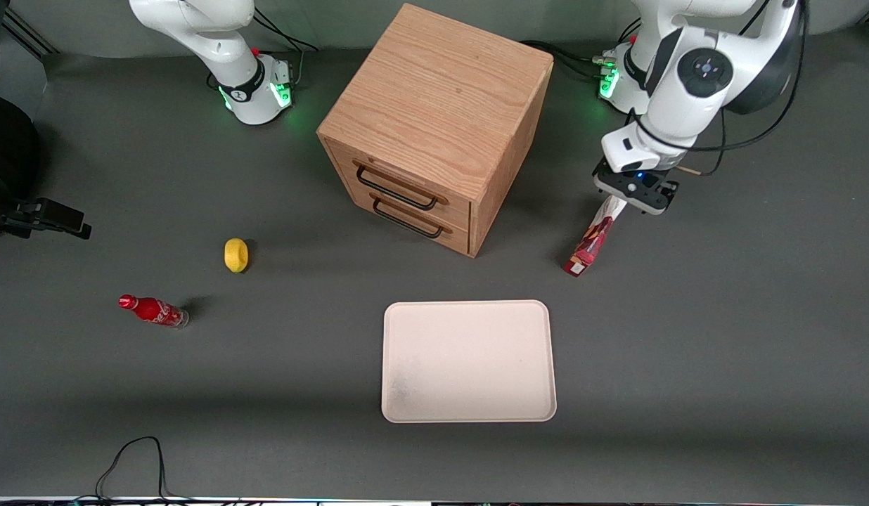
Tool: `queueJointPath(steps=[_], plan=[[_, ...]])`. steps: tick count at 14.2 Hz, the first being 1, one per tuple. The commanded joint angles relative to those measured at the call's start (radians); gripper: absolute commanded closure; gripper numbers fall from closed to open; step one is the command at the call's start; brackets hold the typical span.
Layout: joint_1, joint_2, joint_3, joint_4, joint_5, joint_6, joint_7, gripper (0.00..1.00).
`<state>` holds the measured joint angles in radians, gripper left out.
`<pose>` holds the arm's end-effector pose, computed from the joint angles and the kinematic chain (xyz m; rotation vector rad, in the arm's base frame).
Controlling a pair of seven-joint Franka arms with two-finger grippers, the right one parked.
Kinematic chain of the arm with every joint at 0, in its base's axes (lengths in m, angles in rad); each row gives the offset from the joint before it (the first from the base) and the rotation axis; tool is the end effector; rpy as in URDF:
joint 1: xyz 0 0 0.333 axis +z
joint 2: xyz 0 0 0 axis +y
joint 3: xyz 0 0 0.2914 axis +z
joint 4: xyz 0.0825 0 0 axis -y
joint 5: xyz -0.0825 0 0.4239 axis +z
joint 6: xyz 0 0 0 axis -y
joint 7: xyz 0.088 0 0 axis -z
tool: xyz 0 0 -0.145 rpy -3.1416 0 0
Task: Place red cookie box on tray
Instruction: 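Move the left gripper over the red shortbread box and lower onto it, then close the left gripper on the box end and lift it upright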
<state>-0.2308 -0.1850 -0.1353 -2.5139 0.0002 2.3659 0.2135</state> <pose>0.4541 -0.1710 0.2606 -2.9895 0.8887 -0.0579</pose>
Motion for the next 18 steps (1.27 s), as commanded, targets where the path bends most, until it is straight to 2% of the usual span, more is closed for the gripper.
queueJointPath(steps=[1,7,8,9,10,11,12,13,14,18], plan=[[-0.015,0.112,0.006,0.006,0.011,0.099,0.003,0.00],[-0.009,0.266,0.008,0.010,0.012,0.233,0.006,0.00],[-0.007,0.271,0.008,0.015,0.012,0.233,0.009,0.03],[-0.007,0.271,0.007,0.015,0.012,0.233,0.009,0.18],[-0.005,0.271,0.006,0.015,0.012,0.233,0.007,0.47],[-0.004,0.271,0.008,0.014,0.012,0.231,0.004,0.70],[-0.002,0.269,0.008,0.014,0.012,0.227,0.004,0.87],[0.004,0.266,0.008,0.015,0.012,0.219,0.007,0.97],[0.005,0.262,0.010,0.015,0.012,0.213,0.014,1.00],[0.005,0.259,0.013,0.020,0.012,0.199,0.012,1.00]])
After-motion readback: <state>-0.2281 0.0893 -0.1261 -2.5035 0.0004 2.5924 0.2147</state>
